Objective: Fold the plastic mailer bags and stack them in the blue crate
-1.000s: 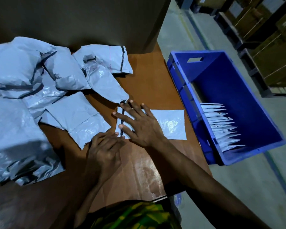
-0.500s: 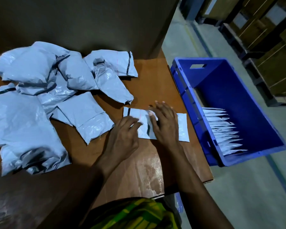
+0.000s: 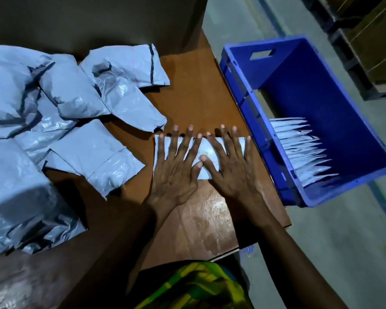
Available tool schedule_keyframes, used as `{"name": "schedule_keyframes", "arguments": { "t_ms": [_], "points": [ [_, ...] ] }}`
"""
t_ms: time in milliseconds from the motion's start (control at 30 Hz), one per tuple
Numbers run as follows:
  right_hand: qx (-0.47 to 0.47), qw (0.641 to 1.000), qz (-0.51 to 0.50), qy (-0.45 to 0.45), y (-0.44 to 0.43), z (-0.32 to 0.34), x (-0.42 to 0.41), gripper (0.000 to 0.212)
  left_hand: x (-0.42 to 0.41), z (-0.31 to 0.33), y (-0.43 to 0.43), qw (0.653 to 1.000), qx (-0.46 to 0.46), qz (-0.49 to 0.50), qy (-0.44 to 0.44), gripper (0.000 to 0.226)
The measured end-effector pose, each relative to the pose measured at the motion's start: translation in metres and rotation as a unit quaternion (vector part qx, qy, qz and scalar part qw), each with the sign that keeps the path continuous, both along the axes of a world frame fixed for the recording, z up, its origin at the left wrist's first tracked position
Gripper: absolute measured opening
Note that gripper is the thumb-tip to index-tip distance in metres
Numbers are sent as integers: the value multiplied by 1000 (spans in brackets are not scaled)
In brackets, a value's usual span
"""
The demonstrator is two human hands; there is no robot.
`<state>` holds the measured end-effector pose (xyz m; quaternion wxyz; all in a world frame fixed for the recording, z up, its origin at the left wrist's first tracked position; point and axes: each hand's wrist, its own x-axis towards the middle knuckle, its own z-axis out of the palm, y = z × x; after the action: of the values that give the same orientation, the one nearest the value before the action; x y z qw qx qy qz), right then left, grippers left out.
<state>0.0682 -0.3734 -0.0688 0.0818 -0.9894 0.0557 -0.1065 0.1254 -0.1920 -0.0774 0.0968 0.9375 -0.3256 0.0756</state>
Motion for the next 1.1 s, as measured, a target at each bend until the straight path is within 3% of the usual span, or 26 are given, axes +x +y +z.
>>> {"name": "schedule_keyframes", "arguments": {
  "t_ms": [400,567,733,900,1000,1100],
  "points": [
    [0,1000,-23,16,-4,-8,7,64,1,-5,-9,999,9,34,17,61],
    [47,991,35,117,-12,6,-1,67,-4,1,-8,998,11,51,29,62],
    [202,960,61,181,-27,33,0,88,10,8,-3,996,38,28,72,70],
    [152,966,77,195,-46,53,29,114,37,56,-9,983,-1,3,186,82],
    [182,965,92,167,-51,83,46,93,42,91,-10,973,-67,33,219,67],
    [125,986,113,5,-53,108,44,44,35,111,-5,987,-113,43,101,36]
  ]
}}
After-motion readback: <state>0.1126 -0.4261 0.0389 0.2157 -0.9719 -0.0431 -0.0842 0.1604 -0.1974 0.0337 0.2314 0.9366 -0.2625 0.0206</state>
